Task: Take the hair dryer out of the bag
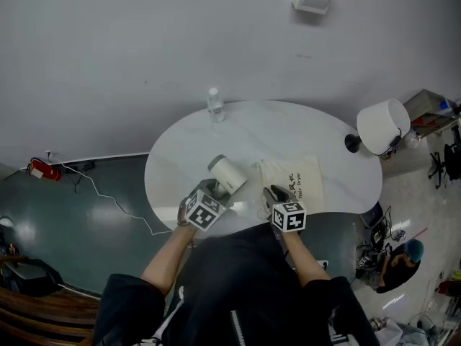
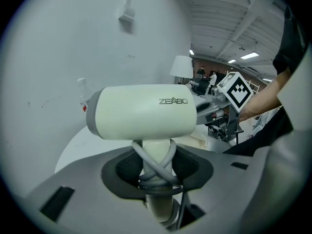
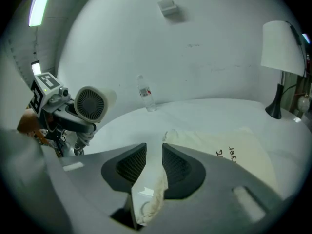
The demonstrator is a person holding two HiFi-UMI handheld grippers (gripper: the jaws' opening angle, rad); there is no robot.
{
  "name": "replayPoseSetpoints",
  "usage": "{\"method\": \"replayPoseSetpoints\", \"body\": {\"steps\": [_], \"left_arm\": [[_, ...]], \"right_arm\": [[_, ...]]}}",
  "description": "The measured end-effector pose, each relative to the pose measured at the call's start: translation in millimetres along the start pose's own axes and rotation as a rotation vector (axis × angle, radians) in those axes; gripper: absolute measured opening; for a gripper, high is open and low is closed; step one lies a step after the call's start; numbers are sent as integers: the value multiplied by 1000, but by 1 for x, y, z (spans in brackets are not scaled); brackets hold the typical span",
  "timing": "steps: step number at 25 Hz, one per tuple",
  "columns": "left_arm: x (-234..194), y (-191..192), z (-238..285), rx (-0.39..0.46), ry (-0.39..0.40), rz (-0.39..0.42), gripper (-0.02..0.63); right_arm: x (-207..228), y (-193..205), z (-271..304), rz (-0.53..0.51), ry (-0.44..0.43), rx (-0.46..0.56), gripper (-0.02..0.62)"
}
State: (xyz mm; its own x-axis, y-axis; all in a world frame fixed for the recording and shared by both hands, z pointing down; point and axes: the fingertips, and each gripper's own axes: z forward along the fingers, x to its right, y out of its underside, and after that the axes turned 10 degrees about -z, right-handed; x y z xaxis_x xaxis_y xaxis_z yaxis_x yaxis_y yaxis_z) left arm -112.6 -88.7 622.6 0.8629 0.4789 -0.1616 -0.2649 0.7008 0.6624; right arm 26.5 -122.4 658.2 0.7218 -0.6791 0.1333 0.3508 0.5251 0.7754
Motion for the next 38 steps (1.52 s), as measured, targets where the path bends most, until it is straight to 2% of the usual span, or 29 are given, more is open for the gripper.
{"method": "replayPoseSetpoints", "body": {"steps": [5, 9, 13, 18, 24, 38], "left_arm": [[-11, -4, -12, 25, -28, -24, 167], [-14, -12, -17, 51, -34, -23, 167], [-13, -21, -23, 90, -34, -8, 167], [-10, -32, -31, 156, -35, -34, 167], [-6, -45, -40, 207, -35, -36, 167], [-1, -40, -35, 187, -6, -30, 167]], "right_arm": [[-14, -49, -22, -62, -1, 138, 5], [-22, -71, -33, -117, 3, 196, 3], [-22, -88, -45, -104, 27, 266, 3], [-24, -109, -62, -139, 64, 345, 3], [-28, -121, -71, -141, 61, 388, 3], [-30, -122, -72, -150, 82, 389, 3]]}}
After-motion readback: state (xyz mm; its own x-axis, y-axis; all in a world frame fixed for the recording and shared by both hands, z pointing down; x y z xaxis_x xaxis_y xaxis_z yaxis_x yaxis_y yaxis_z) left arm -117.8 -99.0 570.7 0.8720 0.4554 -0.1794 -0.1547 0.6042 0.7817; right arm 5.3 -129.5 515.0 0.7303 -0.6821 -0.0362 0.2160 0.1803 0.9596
